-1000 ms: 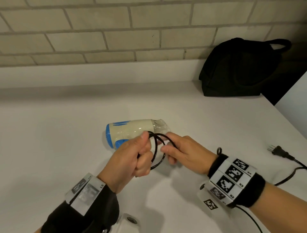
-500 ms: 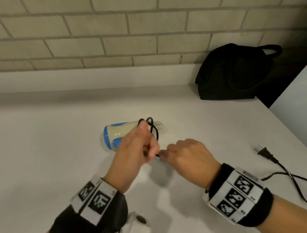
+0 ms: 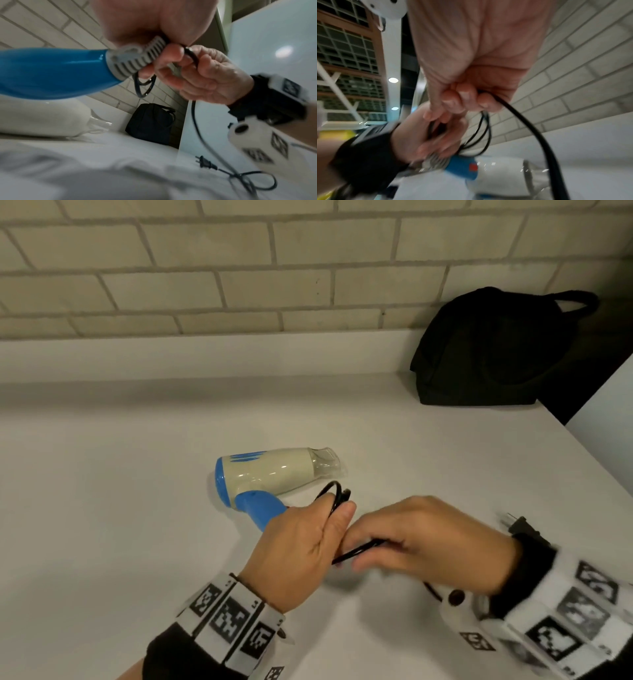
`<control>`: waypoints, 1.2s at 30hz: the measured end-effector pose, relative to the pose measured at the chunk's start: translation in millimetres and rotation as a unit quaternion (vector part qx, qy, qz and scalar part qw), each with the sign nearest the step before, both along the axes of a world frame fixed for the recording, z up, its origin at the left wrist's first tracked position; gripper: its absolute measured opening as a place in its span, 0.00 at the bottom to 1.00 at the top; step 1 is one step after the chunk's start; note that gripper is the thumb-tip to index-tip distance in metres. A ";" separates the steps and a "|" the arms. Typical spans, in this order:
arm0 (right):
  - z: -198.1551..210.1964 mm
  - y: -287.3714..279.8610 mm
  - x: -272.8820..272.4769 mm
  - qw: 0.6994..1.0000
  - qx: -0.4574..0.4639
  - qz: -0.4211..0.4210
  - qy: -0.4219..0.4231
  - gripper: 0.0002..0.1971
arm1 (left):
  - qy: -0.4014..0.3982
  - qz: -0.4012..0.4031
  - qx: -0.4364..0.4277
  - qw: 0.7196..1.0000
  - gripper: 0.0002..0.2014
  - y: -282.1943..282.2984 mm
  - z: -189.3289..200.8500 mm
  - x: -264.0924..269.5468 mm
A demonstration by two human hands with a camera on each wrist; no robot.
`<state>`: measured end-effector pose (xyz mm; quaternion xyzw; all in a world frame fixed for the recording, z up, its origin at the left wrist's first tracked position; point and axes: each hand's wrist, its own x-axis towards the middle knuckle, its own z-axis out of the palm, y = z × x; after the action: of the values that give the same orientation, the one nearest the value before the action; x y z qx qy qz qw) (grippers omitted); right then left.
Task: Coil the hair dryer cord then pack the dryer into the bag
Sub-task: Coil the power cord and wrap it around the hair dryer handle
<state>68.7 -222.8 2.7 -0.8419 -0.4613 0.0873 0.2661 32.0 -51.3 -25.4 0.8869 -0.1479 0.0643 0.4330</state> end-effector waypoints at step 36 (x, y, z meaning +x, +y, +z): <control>-25.3 64.3 10.5 0.887 0.307 -0.196 0.284 0.17 | 0.342 0.019 -0.551 0.761 0.18 10.6 25.6 10.3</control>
<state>79.2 -158.5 -22.6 -0.7309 -0.1959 0.1228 0.6422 42.2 -40.8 0.2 0.4614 0.0879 -0.1649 0.8673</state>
